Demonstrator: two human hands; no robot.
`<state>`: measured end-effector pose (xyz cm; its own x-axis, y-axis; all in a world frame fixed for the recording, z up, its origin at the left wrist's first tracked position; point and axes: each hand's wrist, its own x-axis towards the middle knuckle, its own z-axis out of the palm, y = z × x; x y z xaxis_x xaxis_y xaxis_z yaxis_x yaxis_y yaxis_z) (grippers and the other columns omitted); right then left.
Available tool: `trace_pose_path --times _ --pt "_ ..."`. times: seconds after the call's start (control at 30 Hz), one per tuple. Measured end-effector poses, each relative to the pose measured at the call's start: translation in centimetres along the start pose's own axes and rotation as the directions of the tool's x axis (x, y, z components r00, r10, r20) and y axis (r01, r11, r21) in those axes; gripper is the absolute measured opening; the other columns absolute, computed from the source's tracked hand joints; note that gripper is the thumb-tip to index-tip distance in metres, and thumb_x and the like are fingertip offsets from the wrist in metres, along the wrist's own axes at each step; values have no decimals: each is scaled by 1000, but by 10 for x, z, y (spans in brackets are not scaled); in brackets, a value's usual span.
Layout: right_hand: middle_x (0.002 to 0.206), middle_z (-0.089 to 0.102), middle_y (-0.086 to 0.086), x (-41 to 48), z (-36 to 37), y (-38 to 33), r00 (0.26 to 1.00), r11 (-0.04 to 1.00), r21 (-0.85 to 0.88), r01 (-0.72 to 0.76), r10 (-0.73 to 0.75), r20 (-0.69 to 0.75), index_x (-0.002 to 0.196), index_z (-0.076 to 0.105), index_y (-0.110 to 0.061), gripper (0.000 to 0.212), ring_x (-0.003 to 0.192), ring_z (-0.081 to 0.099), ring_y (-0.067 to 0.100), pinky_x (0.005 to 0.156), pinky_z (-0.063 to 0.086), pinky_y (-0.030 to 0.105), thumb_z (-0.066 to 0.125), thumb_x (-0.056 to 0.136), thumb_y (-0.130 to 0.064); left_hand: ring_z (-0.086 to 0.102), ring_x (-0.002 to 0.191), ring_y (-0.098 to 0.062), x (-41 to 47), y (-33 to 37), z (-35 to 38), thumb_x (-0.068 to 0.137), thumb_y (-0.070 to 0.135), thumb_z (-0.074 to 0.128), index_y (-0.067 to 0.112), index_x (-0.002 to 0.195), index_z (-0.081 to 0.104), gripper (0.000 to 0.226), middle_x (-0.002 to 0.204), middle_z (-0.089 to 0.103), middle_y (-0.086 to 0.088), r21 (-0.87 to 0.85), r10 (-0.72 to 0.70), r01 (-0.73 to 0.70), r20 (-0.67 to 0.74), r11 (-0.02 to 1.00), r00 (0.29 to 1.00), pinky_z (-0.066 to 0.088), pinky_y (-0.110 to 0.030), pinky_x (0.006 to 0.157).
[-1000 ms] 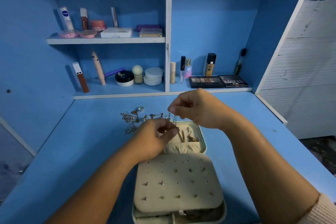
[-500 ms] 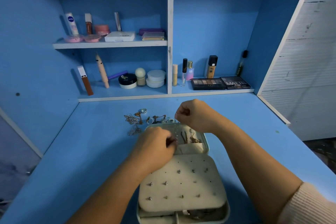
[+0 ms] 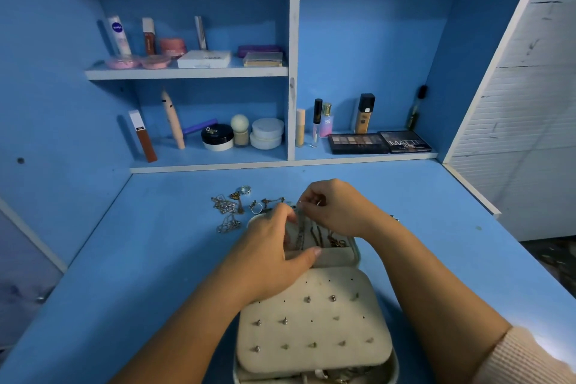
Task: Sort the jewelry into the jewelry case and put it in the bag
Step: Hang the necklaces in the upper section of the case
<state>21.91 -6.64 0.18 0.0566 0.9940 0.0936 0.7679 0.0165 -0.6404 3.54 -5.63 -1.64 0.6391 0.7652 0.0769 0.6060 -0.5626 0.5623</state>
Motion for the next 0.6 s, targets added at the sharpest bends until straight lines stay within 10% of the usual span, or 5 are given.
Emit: trace_pose_path --times 0.33,0.6 --pt "74 59 -15 0 1 0 1000 1000 -13 11 -11 19 86 65 -26 8 64 51 -1 56 35 13 61 90 -32 51 82 -2 2 -4 0 70 80 43 30 76 60 53 84 50 12 53 73 -75 22 996 997 51 -35 73" --pt "81 61 -11 -1 4 1 998 995 -73 62 -60 35 86 66 -24 7 67 52 0 59 37 13 62 90 -29 52 87 0 1 -6 -2 68 82 42 32 85 63 57 86 52 16 55 85 -85 -4 995 996 51 -32 76"
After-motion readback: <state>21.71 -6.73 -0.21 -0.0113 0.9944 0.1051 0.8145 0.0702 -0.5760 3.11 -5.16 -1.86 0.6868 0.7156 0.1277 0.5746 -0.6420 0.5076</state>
